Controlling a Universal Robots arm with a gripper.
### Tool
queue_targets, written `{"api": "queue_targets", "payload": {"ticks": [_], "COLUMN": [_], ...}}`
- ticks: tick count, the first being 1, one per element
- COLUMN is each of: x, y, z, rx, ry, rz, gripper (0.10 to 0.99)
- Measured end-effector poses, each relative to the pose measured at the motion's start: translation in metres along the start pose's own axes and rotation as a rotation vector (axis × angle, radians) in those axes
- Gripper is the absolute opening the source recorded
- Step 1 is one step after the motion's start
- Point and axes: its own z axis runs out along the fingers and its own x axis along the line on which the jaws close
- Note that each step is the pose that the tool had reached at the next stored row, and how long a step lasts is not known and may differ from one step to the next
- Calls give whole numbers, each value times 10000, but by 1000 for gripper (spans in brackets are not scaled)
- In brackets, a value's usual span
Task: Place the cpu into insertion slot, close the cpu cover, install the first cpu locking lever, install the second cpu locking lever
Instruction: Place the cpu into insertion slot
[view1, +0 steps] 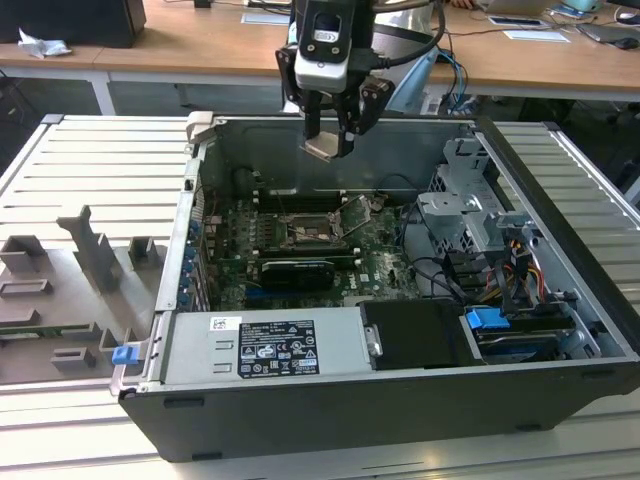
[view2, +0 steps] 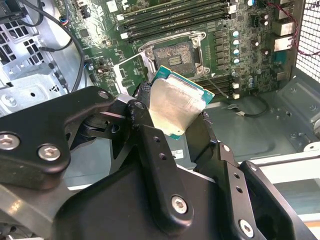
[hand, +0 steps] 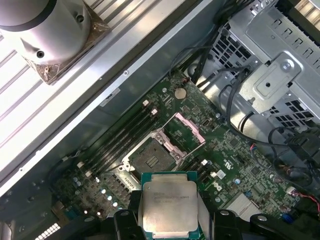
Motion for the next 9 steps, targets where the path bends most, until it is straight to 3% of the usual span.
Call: {"api": "queue_targets", "payload": {"ticks": [9], "x": [0], "y": [-1], "z": [14], "rx": [-3], "ry": [-13], "rz": [142], "gripper": [529]}}
